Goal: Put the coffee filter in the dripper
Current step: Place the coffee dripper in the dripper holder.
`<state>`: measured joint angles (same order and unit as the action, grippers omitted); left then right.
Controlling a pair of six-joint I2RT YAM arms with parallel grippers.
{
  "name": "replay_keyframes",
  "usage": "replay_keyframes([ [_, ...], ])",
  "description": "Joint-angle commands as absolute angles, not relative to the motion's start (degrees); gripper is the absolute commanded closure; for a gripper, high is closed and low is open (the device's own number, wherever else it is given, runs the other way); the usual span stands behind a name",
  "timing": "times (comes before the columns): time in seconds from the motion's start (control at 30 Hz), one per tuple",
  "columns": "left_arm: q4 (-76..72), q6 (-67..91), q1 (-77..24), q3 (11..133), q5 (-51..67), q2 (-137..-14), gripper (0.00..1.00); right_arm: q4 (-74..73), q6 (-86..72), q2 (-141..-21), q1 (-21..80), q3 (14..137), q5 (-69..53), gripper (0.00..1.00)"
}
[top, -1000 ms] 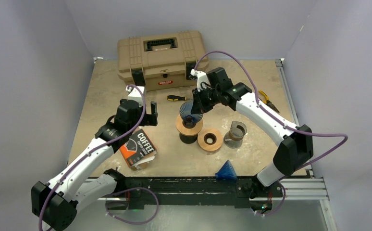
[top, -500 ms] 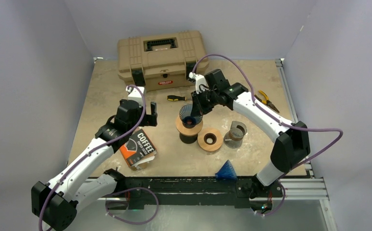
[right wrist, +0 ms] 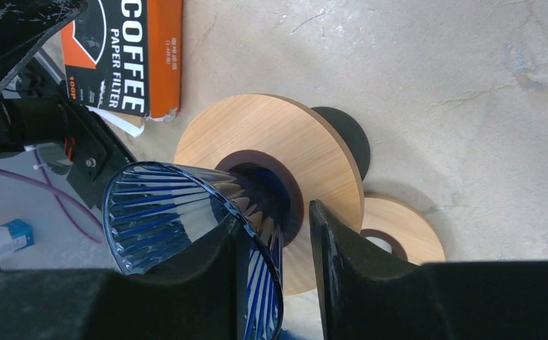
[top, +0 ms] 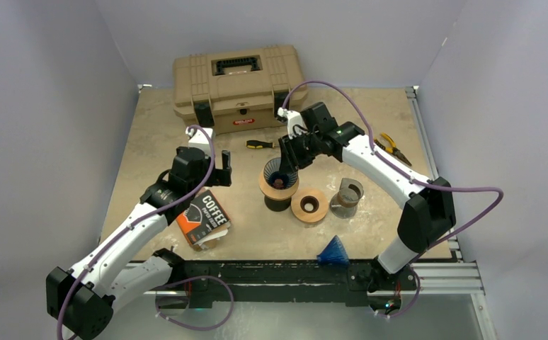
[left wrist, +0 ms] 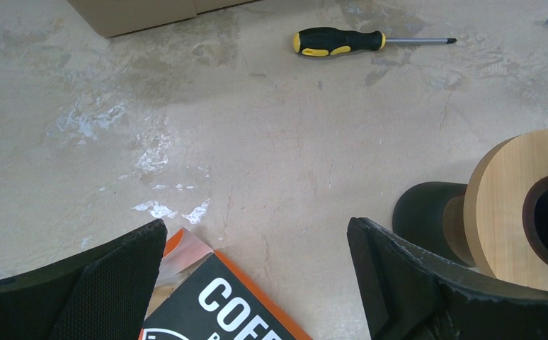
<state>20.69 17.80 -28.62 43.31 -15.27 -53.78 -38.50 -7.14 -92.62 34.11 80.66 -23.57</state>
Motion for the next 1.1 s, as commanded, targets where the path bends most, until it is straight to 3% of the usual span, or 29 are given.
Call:
replay_keyframes([
  [0.0, 19.8, 17.4, -28.4, 45.0, -15.4, -53.1, 0.01, -38.5, -6.3, -91.7, 34.1, 82.7, -23.8, 0.59],
  [1.07, 19.8, 17.9, -28.4, 44.6, -14.2, -52.6, 0.00, -33.3, -10.3, -93.4, 34.0, 86.4, -18.3, 0.57],
])
